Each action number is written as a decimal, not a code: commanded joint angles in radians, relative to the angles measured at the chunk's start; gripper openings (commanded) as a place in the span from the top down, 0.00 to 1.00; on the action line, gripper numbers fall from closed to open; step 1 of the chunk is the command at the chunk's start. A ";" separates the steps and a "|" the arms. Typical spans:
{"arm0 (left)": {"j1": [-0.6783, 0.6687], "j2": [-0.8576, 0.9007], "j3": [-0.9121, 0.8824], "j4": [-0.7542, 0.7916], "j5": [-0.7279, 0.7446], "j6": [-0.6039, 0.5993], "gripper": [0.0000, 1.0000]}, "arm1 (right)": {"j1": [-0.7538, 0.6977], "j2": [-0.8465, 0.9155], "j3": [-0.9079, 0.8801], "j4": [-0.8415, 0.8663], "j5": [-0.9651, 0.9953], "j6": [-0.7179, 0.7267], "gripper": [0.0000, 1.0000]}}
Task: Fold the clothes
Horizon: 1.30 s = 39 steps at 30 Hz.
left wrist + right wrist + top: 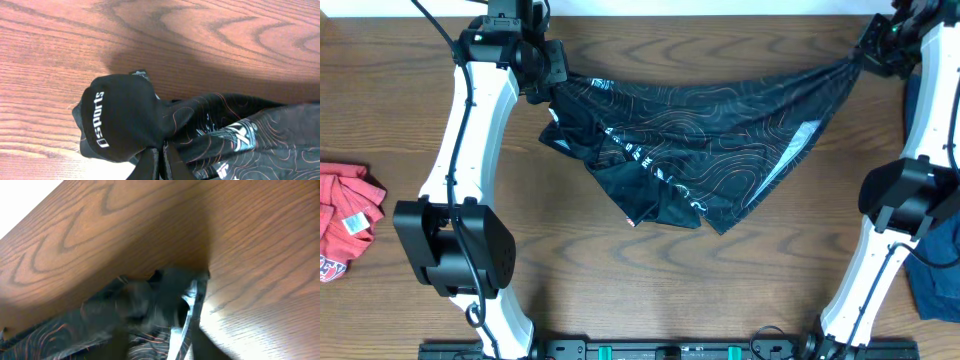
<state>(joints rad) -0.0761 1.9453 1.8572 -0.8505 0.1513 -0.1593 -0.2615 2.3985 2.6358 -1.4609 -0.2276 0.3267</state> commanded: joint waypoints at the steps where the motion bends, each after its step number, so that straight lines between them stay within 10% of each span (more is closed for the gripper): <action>1: -0.001 0.002 0.006 0.003 -0.002 0.010 0.94 | -0.044 -0.003 0.007 -0.009 0.013 -0.040 0.16; 4: -0.002 0.002 0.006 0.004 -0.002 0.010 0.94 | -0.069 -0.005 0.008 -0.017 0.011 -0.067 0.36; 14: -0.001 0.002 0.006 0.020 -0.005 0.017 0.94 | 0.006 -0.008 -0.060 -0.238 -0.184 -0.297 0.23; 24: -0.001 0.002 0.006 0.028 -0.006 0.029 0.94 | 0.207 -0.010 -0.380 -0.109 -0.187 -0.232 0.51; 39: -0.001 0.002 0.006 0.041 -0.006 0.029 0.94 | 0.158 -0.010 -0.526 -0.071 -0.120 -0.227 0.48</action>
<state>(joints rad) -0.0761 1.9453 1.8572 -0.8139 0.1509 -0.1497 -0.0975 2.3985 2.1227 -1.5387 -0.3584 0.1242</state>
